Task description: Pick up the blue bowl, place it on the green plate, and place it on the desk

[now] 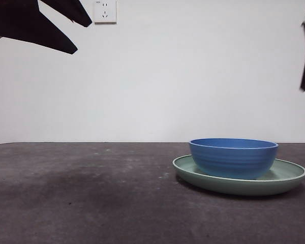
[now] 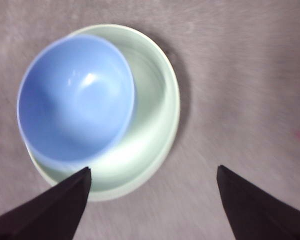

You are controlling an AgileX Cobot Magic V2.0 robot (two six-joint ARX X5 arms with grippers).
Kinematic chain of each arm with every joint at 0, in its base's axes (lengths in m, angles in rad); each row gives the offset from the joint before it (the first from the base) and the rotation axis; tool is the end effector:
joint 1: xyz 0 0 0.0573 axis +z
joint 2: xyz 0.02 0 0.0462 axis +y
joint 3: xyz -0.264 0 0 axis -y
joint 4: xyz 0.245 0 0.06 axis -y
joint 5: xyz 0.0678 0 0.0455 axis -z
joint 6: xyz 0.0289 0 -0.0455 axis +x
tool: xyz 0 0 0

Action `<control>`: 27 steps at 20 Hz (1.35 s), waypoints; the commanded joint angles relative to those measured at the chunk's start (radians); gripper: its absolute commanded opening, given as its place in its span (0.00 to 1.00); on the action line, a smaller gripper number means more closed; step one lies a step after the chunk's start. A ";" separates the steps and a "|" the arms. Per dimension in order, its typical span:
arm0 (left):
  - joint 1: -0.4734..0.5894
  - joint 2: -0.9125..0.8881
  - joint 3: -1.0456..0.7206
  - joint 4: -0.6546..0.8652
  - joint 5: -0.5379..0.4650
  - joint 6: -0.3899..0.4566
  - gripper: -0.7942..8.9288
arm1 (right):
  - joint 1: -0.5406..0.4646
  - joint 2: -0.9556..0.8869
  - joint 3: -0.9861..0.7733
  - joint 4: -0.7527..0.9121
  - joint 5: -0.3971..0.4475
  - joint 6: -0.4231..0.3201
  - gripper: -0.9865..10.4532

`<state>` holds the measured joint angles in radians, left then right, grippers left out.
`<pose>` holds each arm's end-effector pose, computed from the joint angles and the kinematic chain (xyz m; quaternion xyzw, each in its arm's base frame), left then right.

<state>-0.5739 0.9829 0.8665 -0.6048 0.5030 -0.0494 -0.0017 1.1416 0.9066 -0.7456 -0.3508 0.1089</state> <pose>0.1552 -0.1169 0.2928 -0.0073 0.3644 -0.4710 0.8034 0.2152 0.0096 0.2660 0.1297 0.4712 0.1277 0.8630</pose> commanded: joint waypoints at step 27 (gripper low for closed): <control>-0.007 0.005 0.008 0.008 0.006 0.014 0.31 | 0.002 0.505 0.014 0.341 -0.094 -0.005 0.09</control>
<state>-0.5739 0.9825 0.8665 -0.6048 0.5030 -0.0425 -0.0006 1.6318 0.9066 -0.4129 -0.4419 0.1024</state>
